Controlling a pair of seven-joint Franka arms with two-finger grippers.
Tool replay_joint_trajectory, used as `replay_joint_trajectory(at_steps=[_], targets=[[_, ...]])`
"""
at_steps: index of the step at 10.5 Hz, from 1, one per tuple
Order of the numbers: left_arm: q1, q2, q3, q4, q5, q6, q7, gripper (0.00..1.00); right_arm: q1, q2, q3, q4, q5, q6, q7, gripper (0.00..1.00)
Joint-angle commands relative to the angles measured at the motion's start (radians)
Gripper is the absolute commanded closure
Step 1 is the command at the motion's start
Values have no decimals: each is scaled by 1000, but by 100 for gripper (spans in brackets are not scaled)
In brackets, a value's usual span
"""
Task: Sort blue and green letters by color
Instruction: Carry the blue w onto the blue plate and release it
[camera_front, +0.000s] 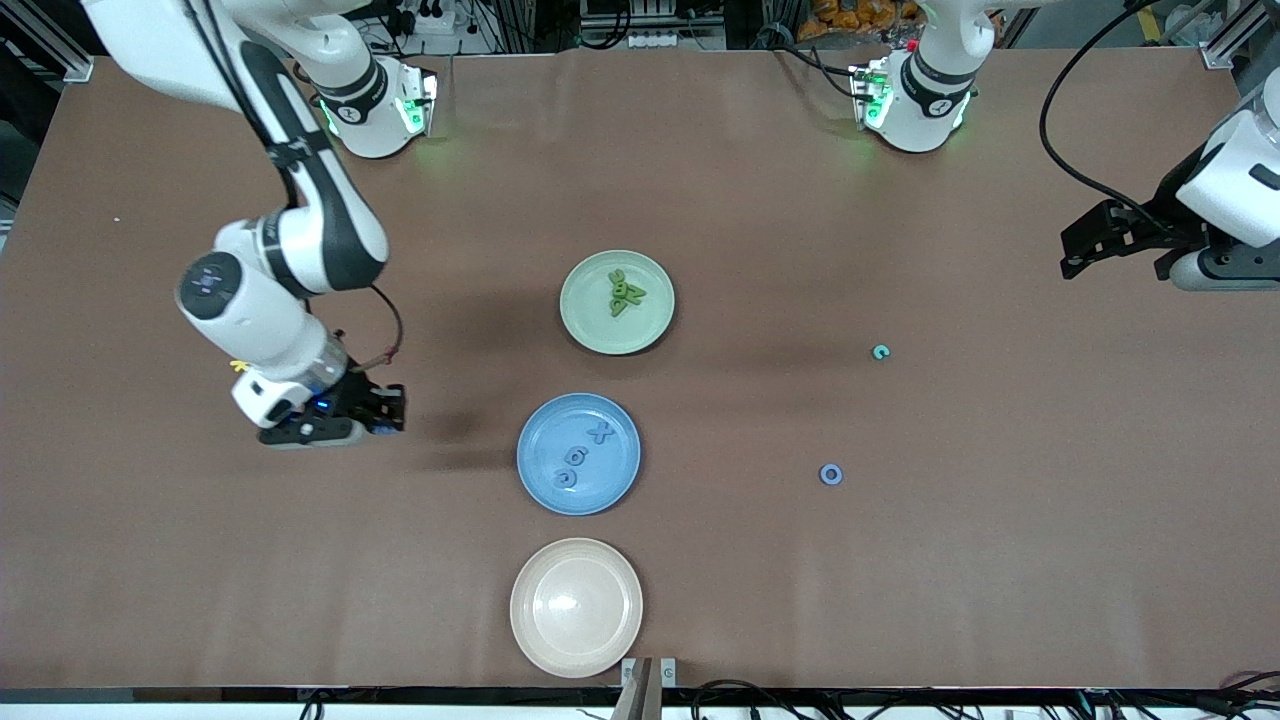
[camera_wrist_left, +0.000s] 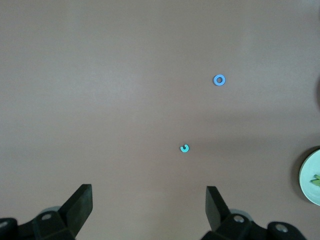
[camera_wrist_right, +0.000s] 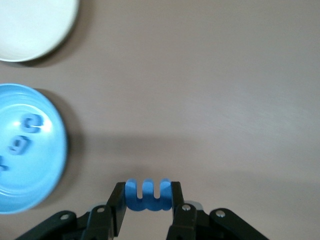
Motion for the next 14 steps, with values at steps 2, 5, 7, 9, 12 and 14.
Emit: replay_joint_trajectory(at_steps=[2,5,7,9,12,14], targets=[[3,-7,-3,0,17,3,10,0,170,208,-20,271,27,-8,4,87],[4,-7,-3,-1,12,3,9,0,266,278,-20,336,29,77,9,83],[4,-7,-3,-3,11,3,9,0,327,315,-20,340,27,134,10,73],[3,-6,-3,-3,12,3,10,0,335,317,-23,333,52,136,18,0],[4,0,-3,-3,17,3,13,0,318,303,-57,331,59,122,12,0],[3,2,-3,-3,17,3,13,0,260,267,-59,319,59,63,10,0]])
